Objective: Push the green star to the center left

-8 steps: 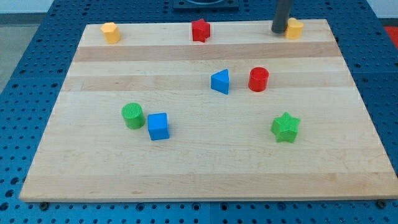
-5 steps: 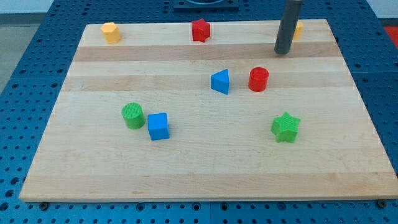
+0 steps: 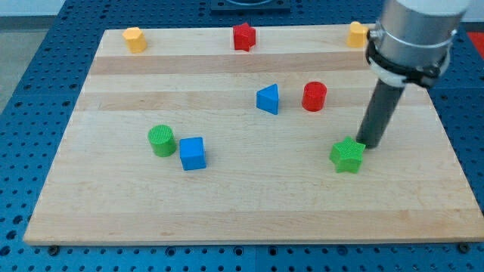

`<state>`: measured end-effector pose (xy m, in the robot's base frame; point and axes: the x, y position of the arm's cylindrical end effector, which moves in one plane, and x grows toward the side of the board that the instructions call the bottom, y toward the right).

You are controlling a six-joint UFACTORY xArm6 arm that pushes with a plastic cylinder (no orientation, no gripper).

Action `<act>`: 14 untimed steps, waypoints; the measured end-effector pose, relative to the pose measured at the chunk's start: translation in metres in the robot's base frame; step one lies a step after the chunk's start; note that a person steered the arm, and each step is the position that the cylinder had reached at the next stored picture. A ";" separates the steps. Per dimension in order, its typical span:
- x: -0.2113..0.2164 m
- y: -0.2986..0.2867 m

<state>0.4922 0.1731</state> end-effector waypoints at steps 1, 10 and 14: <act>0.034 0.002; -0.056 -0.087; -0.077 -0.217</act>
<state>0.4149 -0.0442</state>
